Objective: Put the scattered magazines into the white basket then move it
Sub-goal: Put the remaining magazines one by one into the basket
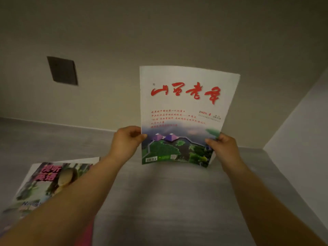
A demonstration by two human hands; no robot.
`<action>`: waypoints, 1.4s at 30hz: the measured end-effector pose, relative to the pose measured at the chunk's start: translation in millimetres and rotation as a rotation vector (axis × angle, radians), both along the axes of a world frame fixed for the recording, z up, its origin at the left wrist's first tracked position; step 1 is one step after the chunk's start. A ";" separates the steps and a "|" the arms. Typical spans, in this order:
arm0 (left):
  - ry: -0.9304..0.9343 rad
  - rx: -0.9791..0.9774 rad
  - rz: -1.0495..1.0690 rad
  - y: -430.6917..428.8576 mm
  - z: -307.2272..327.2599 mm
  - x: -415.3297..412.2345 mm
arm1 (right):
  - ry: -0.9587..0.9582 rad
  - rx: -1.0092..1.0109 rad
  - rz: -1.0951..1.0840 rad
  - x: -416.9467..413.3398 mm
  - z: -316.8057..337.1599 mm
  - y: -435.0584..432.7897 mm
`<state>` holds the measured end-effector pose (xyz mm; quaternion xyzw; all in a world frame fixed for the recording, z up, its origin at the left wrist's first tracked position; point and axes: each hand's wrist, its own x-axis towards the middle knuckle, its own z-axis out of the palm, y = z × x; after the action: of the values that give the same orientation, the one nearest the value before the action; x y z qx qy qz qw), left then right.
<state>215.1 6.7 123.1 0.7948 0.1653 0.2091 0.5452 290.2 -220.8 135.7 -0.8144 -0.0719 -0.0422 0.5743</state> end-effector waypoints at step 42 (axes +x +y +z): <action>0.244 0.210 -0.119 -47.2 -75.9 191.3 | 0.031 0.094 -0.117 164.2 -94.2 -16.7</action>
<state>406.5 -40.5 47.2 0.8752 0.1602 0.0945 0.4466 454.4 -237.6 41.5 -0.7900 -0.0132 -0.0667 0.6093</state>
